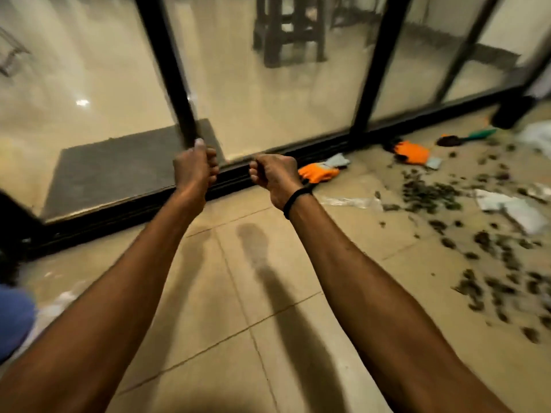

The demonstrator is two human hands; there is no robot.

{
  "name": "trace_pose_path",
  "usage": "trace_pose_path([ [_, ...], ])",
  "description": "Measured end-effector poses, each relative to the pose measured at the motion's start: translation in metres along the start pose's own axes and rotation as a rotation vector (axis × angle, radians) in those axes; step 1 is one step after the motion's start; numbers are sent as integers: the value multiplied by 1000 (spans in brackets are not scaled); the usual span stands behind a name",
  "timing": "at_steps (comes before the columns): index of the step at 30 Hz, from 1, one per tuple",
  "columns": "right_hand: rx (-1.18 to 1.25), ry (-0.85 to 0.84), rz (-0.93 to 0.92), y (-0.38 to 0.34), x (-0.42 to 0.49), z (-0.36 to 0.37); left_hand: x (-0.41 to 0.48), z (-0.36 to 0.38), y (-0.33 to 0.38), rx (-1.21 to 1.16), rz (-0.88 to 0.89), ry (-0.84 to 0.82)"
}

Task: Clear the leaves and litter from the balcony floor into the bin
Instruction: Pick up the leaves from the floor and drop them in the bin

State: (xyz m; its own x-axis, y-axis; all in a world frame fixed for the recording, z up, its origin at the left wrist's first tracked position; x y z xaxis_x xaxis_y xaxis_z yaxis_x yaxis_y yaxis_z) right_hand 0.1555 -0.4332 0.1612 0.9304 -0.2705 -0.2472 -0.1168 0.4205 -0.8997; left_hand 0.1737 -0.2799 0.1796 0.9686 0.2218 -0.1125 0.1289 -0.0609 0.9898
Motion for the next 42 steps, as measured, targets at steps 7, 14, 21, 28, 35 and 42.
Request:
trace_pose_path([
  [7,-279,603,-149,-38,24,-211,-50,181,-25,583,316,-332],
  [14,-425,660,-194,-50,2,-308,-103,305,-38,812,430,-502],
  [21,-685,615,-172,-35,-22,-380,-99,344,-76,999,397,-699],
  [28,-773,666,-107,-8,-39,-427,-86,363,-156,968,251,-672],
  [35,-891,660,-35,1,-7,-439,-58,380,-205,737,352,-512],
  [42,-974,570,2,8,35,-409,-12,407,-184,739,497,-554],
])
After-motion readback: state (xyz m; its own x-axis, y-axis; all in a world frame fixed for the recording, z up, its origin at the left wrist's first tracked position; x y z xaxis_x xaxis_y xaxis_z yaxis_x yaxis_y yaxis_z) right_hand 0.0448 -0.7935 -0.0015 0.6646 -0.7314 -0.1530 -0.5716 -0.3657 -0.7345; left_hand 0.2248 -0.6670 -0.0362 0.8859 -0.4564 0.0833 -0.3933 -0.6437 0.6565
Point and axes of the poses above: each hand's wrist, its own x-axis towards the middle knuckle, its own z-axis out of the palm, y = z × x, the point moved 3 cm from there along x, towards the middle knuckle, and after that the axes turned 3 degrees about -z, right-handed, at the moved point
